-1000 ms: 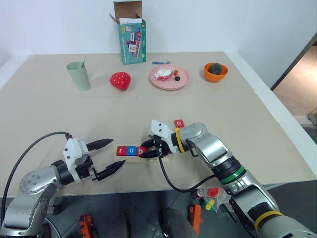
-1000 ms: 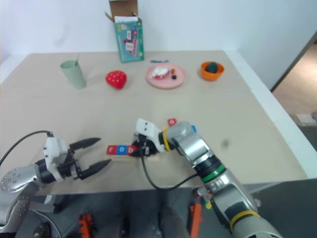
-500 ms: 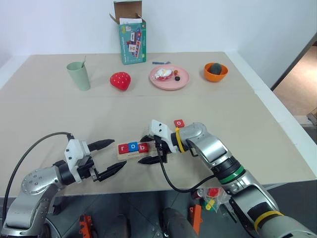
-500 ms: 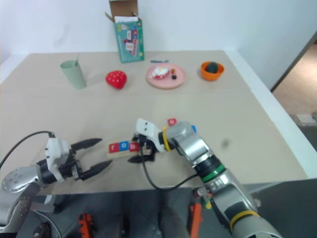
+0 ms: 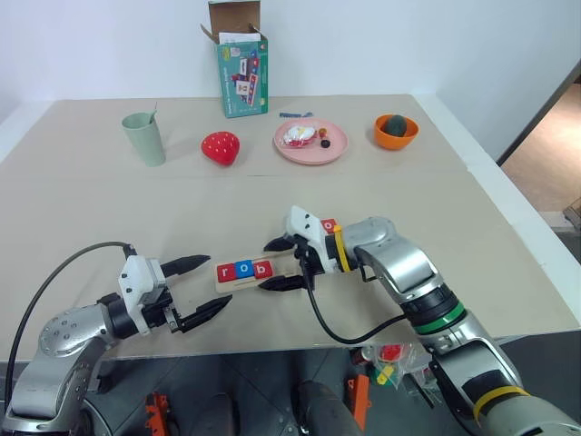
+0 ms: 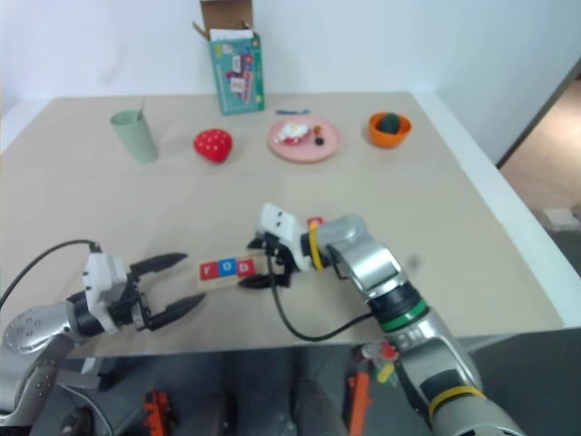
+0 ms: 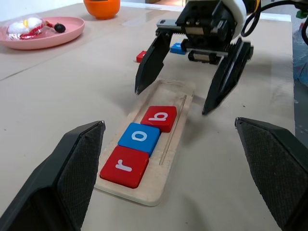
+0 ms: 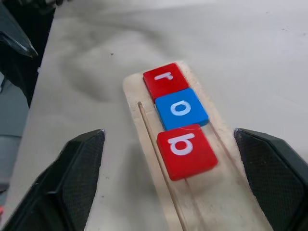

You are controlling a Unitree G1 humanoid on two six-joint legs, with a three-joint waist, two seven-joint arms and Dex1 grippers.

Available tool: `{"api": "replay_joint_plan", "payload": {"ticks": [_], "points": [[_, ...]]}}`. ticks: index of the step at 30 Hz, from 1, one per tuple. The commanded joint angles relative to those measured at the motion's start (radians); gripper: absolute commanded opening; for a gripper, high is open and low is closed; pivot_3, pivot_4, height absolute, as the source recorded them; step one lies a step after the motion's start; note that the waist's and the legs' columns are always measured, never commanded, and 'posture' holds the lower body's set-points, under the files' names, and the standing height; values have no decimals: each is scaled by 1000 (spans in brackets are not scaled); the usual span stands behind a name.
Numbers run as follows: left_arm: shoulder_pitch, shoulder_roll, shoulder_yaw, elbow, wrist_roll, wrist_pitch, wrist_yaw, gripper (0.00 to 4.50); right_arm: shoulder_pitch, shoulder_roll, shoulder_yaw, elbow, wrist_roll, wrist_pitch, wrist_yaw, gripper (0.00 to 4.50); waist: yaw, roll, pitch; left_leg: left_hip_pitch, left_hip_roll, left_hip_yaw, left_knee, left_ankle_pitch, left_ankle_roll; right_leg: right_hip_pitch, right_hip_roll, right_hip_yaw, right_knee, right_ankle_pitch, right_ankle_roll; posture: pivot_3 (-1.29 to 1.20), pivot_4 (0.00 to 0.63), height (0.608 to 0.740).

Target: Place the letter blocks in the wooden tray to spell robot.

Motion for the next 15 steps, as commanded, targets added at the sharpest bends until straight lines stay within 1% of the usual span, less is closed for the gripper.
{"api": "replay_joint_plan", "payload": {"ticks": [1,2,3,4,6,9,15], "points": [[-12,4,5,-8,-6,-18,-5,4500,13,-30,-34,-83,51,34,22,2935,0,0,0,0,0,0,0,0,0,0,0,0,0,0,0,0,150,740],[-15,6,1,-11,-12,-9,-8,4500,27,-47,-26,-114,67,52,38,2545,0,0,0,0,0,0,0,0,0,0,0,0,0,0,0,0,150,740],[-18,8,-3,-11,-14,-4,-11,4500,39,-57,-17,-138,80,68,46,2282,0,0,0,0,0,0,0,0,0,0,0,0,0,0,0,0,150,740],[-20,10,-5,-12,-14,-1,-13,4500,48,-61,-11,-156,89,82,47,1857,0,0,0,0,0,-1,-1,0,0,0,0,0,0,-1,0,0,150,740],[-25,12,-10,-12,-12,0,-13,4500,54,-55,-3,-168,94,96,31,1187,-1,0,0,0,0,-1,-1,0,0,0,0,0,0,-1,0,0,150,740],[-28,16,-15,-12,-10,0,-18,4500,53,-35,9,-161,88,104,5,50,-3,0,0,0,0,0,-1,0,0,0,1,0,0,-1,0,0,150,740],[-28,19,-10,-10,-4,-1,-21,4500,46,-14,28,-124,72,101,-26,50,-3,0,0,0,0,-1,-1,0,0,0,1,0,0,-1,0,0,150,740]]}}
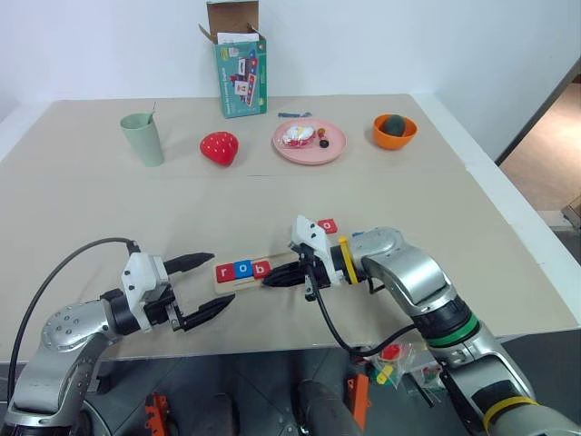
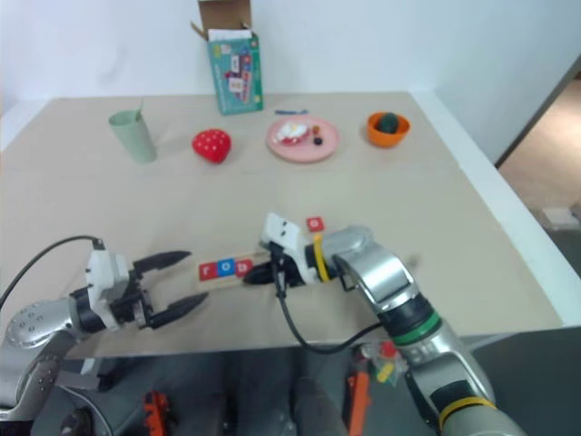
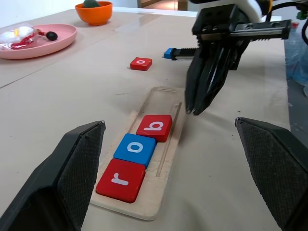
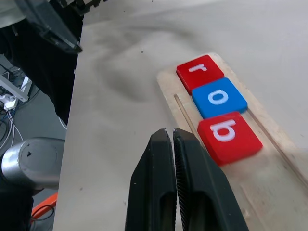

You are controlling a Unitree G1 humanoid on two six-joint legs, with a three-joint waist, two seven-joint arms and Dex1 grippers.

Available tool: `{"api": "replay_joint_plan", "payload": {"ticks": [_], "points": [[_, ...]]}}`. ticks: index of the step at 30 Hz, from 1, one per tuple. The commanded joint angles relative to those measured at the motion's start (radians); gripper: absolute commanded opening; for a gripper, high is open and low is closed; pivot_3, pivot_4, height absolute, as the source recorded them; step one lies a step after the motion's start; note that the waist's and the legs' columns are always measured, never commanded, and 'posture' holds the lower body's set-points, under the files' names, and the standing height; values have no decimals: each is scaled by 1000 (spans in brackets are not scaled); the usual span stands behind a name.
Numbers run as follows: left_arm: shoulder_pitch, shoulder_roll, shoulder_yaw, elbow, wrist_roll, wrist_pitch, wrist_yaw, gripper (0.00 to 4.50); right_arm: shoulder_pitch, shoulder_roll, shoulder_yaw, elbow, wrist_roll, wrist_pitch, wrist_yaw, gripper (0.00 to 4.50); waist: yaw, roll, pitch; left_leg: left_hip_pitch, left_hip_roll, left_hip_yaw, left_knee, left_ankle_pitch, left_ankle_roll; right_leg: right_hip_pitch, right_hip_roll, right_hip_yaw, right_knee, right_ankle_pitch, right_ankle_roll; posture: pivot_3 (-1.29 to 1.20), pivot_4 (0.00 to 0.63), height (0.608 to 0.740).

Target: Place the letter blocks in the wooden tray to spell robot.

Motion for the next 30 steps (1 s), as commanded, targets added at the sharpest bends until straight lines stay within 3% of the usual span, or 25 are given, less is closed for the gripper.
{"api": "replay_joint_plan", "payload": {"ticks": [1,30], "points": [[-1,11,4,-12,0,-5,2,4500,-22,9,2,0,0,-6,-12,50,0,0,0,0,0,0,0,0,0,0,0,0,0,0,0,0,150,740],[18,8,-16,-18,20,-21,17,4500,-58,55,26,161,-77,-127,-21,50,0,0,0,0,0,0,0,0,0,0,0,0,0,0,0,0,150,740]]}}
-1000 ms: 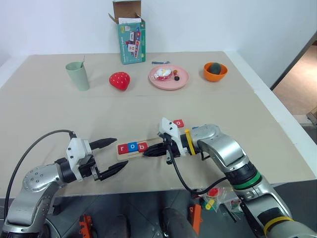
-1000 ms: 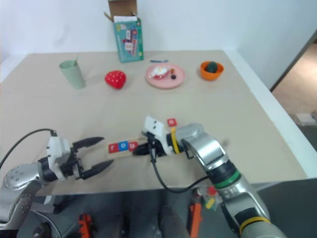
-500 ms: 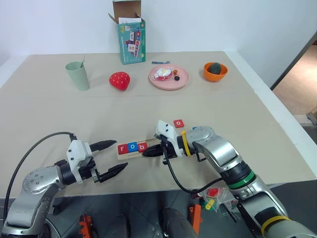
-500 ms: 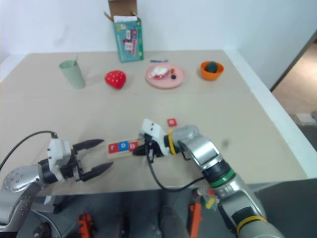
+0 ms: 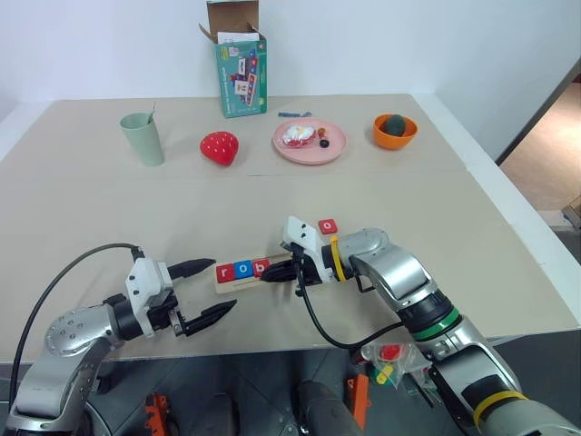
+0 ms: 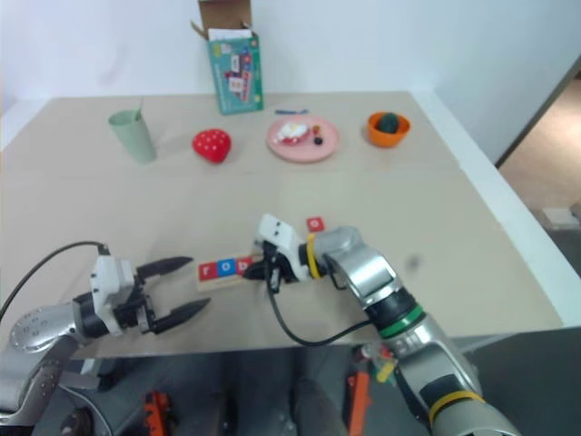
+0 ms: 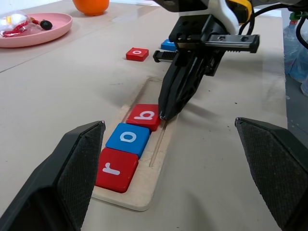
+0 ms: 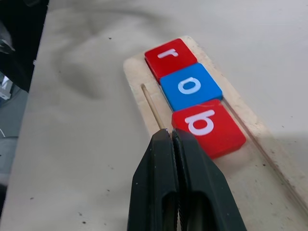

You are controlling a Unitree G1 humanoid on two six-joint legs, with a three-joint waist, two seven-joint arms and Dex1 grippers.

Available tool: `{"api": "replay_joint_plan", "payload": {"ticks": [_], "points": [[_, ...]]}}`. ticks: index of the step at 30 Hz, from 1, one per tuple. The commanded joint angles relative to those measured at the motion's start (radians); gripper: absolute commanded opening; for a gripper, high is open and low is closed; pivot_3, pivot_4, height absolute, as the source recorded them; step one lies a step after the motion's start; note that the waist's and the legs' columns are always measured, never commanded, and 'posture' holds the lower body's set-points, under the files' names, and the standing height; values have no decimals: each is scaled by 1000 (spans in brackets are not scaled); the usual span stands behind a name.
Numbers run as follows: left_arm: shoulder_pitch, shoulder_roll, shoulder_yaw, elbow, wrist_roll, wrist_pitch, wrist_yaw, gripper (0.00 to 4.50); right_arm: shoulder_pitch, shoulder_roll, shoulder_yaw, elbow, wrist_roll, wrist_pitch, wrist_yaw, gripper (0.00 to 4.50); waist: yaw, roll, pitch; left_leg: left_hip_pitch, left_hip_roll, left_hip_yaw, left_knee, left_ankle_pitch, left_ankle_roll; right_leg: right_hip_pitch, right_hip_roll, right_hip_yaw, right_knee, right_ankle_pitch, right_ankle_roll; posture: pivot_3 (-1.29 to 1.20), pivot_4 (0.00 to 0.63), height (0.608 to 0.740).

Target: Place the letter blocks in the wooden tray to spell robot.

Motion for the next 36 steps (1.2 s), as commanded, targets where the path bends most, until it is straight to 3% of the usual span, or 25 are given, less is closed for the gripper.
{"api": "replay_joint_plan", "payload": {"ticks": [1,36], "points": [[-4,8,5,-17,6,-19,-1,4500,-23,7,-1,-3,-6,-28,8,50,0,0,0,0,0,0,0,0,0,0,0,0,0,0,0,0,150,740],[-5,5,-10,-15,17,-19,-1,4500,-27,33,-8,65,-44,-138,28,50,0,0,0,0,0,0,0,0,0,0,0,0,0,0,0,0,150,740]]}}
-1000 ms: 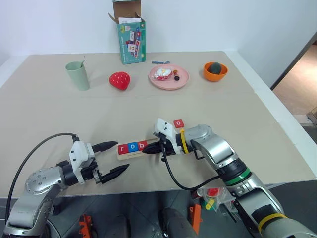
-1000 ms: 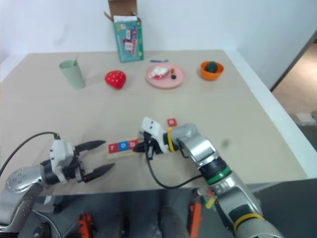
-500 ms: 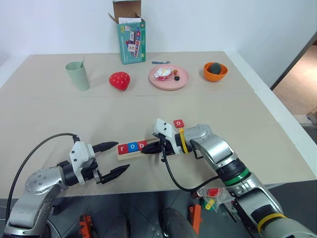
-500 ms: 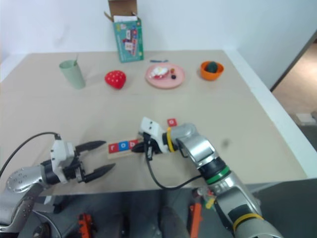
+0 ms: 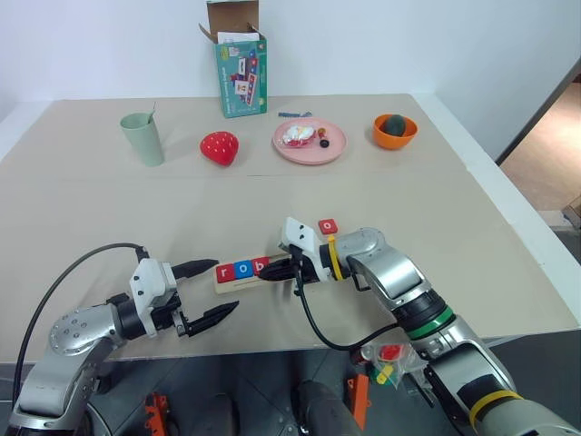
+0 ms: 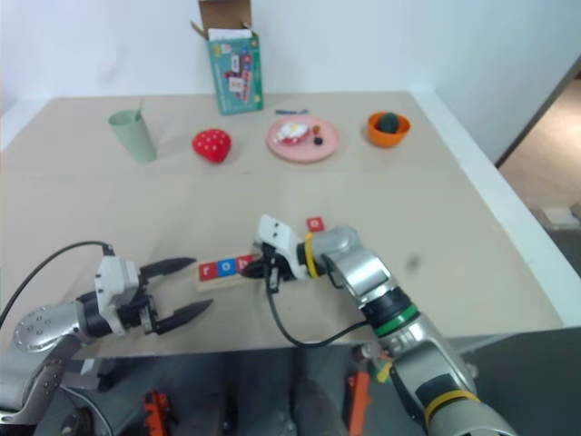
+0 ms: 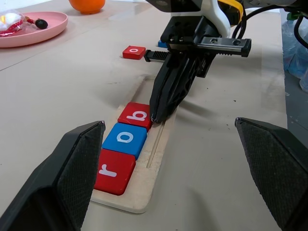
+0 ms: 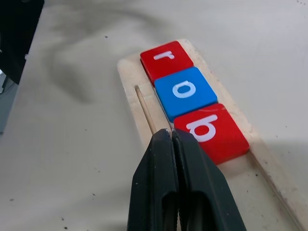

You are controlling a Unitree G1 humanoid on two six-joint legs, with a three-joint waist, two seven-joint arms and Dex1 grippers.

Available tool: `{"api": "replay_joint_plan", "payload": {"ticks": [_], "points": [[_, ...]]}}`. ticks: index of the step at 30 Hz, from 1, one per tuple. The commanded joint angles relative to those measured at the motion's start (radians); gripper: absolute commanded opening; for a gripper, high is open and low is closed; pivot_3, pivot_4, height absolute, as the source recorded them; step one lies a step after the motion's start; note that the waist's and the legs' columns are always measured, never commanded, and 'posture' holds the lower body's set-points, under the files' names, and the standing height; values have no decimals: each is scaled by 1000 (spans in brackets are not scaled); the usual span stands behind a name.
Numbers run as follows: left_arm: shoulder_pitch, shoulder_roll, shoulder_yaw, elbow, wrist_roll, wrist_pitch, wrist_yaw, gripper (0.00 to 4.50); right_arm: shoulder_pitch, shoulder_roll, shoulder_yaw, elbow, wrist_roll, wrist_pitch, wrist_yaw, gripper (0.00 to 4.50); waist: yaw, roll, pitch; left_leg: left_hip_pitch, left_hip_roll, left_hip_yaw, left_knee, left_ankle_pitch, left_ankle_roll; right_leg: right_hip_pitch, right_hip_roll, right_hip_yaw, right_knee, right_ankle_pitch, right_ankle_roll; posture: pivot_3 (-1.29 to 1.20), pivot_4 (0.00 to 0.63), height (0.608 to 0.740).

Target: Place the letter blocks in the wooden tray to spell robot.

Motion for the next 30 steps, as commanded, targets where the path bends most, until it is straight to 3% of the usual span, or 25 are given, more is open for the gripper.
{"api": "replay_joint_plan", "payload": {"ticks": [1,6,9,12,15,19,22,26,30], "points": [[4,5,6,-17,-2,-15,0,4500,-23,8,-8,-8,-2,-23,6,50,0,0,0,0,0,0,0,0,0,0,0,0,0,0,0,0,150,740],[7,5,7,-19,-4,-13,0,4500,-28,12,-29,-20,9,-15,6,50,0,0,0,0,0,0,0,0,0,0,0,0,0,0,0,0,150,740],[7,6,8,-18,-17,3,-1,4500,-28,-34,-93,-160,95,78,43,50,0,1,0,0,0,0,0,0,0,0,0,0,0,0,0,0,150,740],[0,7,9,-19,-27,20,2,4500,-43,-58,-174,-226,195,181,47,807,1,1,0,-1,0,0,0,0,0,0,-1,0,0,0,1,0,150,740],[-5,11,1,-19,-21,21,-6,4500,-90,-60,-283,-183,244,235,-18,1970,0,1,0,-1,0,0,0,0,0,0,0,0,0,0,0,0,150,740],[-14,16,-8,-11,-9,13,-14,4500,-127,-64,-370,-61,222,205,-130,3347,0,1,0,0,0,0,0,0,0,0,0,-1,0,0,-1,0,150,740],[-14,15,-15,-13,-4,9,-14,4500,-84,-43,-405,-71,129,134,-331,4349,0,1,0,0,0,0,0,0,0,0,0,0,0,0,-1,0,150,740],[-1,10,-12,-23,4,5,-4,4500,8,69,-488,-237,74,164,-641,4432,0,1,0,-2,-1,1,-4,0,0,-3,0,3,0,-1,1,0,150,740],[12,4,-23,-33,13,0,3,4500,102,164,-476,-376,7,198,-837,4432,-1,1,0,-2,0,2,-7,0,0,-4,0,4,0,-2,0,0,150,740]]}}
